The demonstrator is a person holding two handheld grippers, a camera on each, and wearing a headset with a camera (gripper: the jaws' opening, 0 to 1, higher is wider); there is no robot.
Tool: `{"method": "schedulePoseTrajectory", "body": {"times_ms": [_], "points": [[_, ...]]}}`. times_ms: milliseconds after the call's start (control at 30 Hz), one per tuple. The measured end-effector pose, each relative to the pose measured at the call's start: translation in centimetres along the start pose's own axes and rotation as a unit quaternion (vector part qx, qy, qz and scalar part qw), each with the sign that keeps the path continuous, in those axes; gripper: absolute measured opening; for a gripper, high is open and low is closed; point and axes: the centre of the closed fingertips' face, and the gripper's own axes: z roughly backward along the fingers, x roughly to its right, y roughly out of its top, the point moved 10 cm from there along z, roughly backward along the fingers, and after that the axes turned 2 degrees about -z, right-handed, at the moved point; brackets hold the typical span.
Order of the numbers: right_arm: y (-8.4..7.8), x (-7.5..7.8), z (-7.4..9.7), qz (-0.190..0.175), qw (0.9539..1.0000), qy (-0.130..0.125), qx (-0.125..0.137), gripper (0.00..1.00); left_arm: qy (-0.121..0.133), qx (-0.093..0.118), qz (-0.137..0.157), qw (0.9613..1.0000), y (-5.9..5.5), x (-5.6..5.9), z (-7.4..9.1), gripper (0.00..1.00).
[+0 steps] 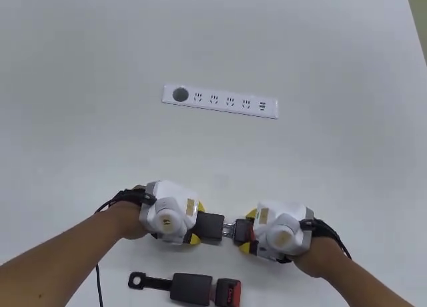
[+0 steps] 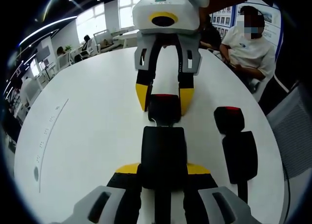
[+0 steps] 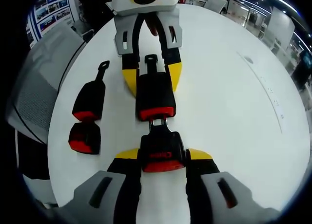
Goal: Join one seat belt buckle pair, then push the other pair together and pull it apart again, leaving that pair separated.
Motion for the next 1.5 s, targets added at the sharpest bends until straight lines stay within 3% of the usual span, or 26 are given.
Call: {"method": "schedulePoseTrajectory", "body": {"times_ms": [367,433,700,1267,1500], "points": [[0.0,0.0,-0.4,0.013,0.9997,0.003,0.021,0.32,-0.008,-0.002,-0.008,0.9999,0.2,-0.2,0.0,0.33],[0.5,-0.3,-0.7,0.010,0.9991,0.005,0.040,0.32,-0.008,-0.003,-0.009,0.9999,0.2,-0.2,0.0,0.33],[0.6,-0.6,-1.2,0.007,0.9992,-0.002,0.040,0.31,-0.007,-0.001,-0.002,1.0000,0.2,-0.1,0.0,0.32],[-0.3,-0.1,-1.0,0.000,0.9961,0.010,0.088,0.31,-0.007,0.001,0.001,1.0000,-0.1,-0.1,-0.2,0.32],[0.2,-0.5,-0.5,-0.005,0.9946,0.011,0.103,0.31,-0.008,0.007,0.001,0.9999,-0.4,-0.1,-0.3,0.33]]}}
